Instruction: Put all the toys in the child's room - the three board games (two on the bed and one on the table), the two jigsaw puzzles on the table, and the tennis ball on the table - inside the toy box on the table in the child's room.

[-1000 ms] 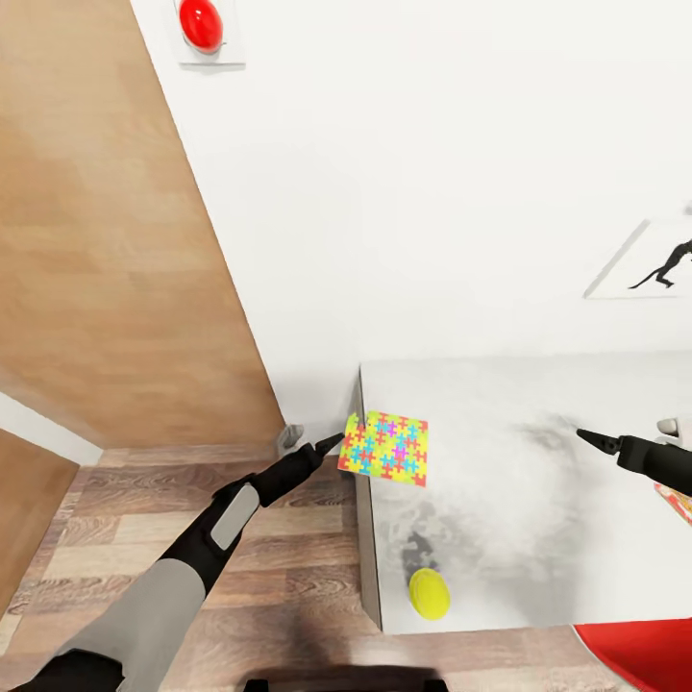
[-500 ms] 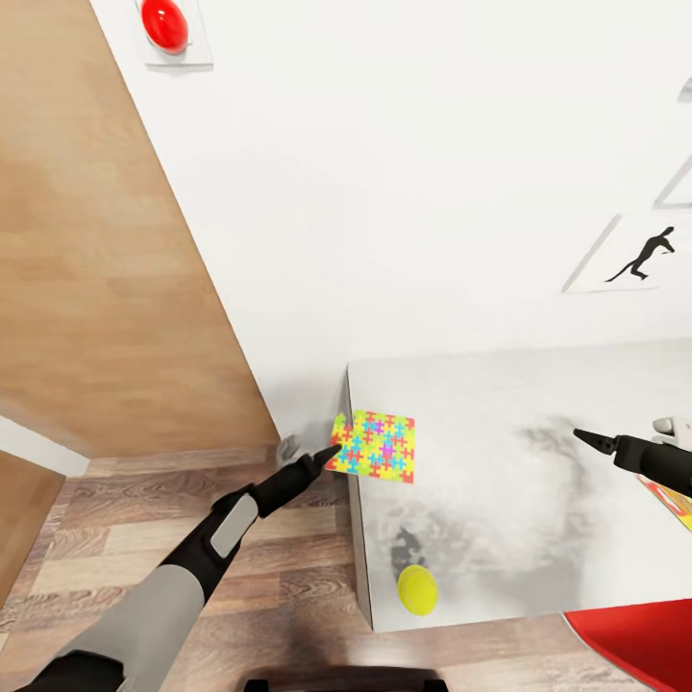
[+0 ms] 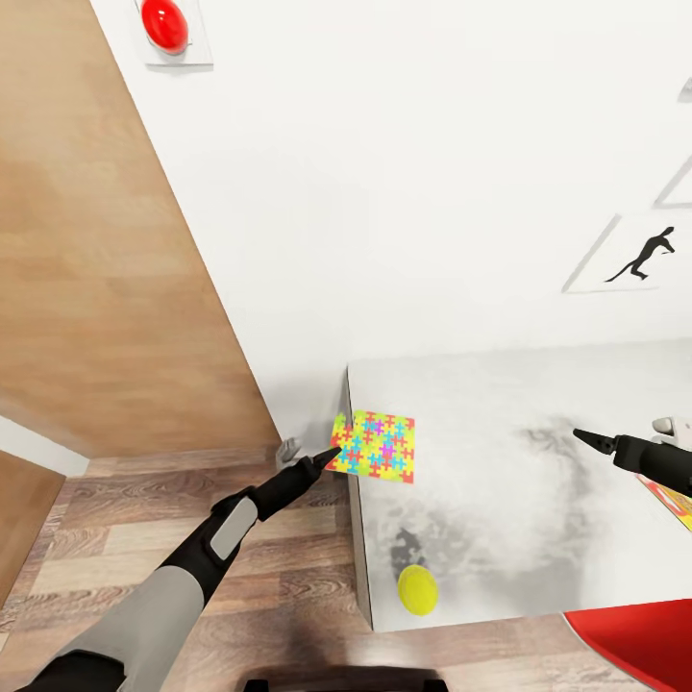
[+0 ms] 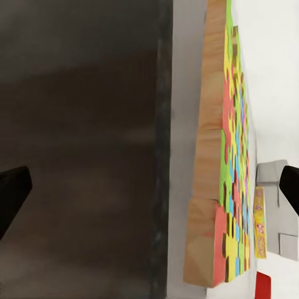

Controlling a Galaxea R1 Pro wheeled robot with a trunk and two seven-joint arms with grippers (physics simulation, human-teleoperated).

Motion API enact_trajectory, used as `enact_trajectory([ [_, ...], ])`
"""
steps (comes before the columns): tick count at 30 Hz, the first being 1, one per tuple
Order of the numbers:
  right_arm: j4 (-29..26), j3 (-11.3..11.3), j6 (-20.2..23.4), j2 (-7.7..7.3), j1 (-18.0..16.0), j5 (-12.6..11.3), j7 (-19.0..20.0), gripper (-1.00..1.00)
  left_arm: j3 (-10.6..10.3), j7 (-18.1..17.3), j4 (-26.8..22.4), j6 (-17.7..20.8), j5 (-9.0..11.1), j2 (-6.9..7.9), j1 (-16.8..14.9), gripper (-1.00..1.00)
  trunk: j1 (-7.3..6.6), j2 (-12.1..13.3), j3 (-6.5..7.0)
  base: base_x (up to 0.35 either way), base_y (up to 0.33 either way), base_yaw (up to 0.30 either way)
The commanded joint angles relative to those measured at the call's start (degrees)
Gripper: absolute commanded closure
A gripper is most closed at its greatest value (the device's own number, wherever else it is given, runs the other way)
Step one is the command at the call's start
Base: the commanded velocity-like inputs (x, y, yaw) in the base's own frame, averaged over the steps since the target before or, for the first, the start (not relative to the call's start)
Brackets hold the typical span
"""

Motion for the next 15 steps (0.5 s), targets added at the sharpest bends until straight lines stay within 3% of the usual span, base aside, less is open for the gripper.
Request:
enact_trajectory([
  [1, 0.0, -0.1, 0.2, 0.0, -0.1, 0.6, 0.6, -1.0, -0.1, 0.0, 0.0, 0.5, 0.6, 0.03, 0.0, -1.0, 0.03, -0.1, -0.08, 0.0, 0.0, -0.002],
  [9, 0.0, -0.1, 0.2, 0.0, -0.1, 0.6, 0.6, -1.0, 0.4, 0.0, 0.1, 0.4, 0.6, 0.03, 0.0, -1.0, 0.03, -0.1, -0.08, 0.0, 0.0, -0.017],
  [15, 0.0, 0.0, 0.2, 0.01, -0.1, 0.6, 0.5, -1.0, 0.7, 0.0, 0.2, 0.4, 0.6, 0.01, 0.0, -1.0, 0.03, -0.1, -0.08, 0.0, 0.0, -0.138],
])
